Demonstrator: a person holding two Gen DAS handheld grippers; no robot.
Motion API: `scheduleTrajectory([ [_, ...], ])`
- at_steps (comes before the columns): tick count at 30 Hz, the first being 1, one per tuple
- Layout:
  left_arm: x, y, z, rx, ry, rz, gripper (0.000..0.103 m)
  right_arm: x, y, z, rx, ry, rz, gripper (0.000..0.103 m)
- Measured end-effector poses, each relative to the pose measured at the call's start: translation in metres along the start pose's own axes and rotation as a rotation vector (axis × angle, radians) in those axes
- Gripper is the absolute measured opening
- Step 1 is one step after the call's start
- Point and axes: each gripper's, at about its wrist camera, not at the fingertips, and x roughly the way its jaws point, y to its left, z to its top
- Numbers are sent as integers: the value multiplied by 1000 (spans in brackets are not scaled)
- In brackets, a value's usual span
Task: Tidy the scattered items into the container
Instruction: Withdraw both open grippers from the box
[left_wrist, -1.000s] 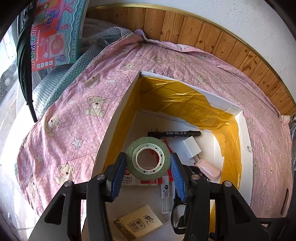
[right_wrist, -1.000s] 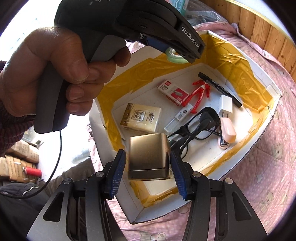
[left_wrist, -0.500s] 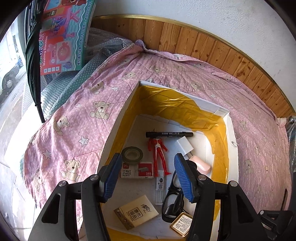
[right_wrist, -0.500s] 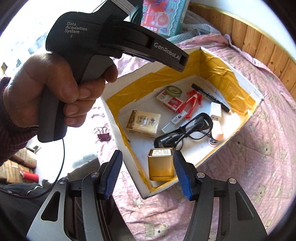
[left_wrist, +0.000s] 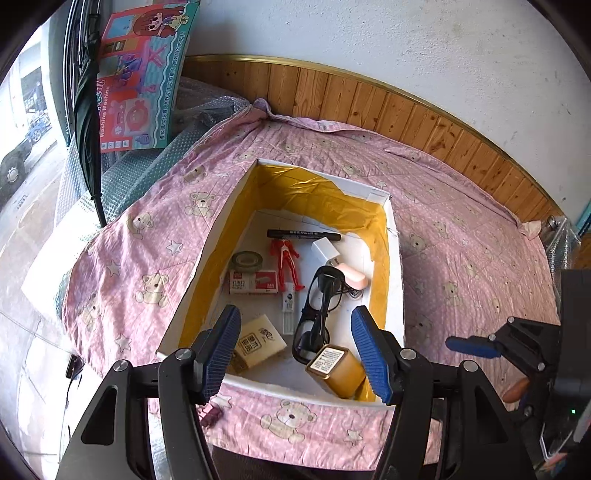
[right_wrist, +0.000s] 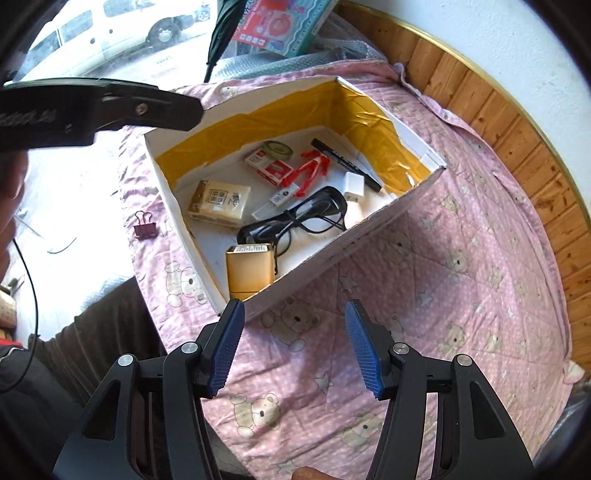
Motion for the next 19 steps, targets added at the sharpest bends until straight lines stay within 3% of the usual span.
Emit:
scheduleTrajectory([
  [8,-25,-3,-33,-9,2,-2,63,7,12,20,-18,33,17,60],
  [19,-33,4,-45,-30,0,-5,63,3,17,33,2,9,18,60],
])
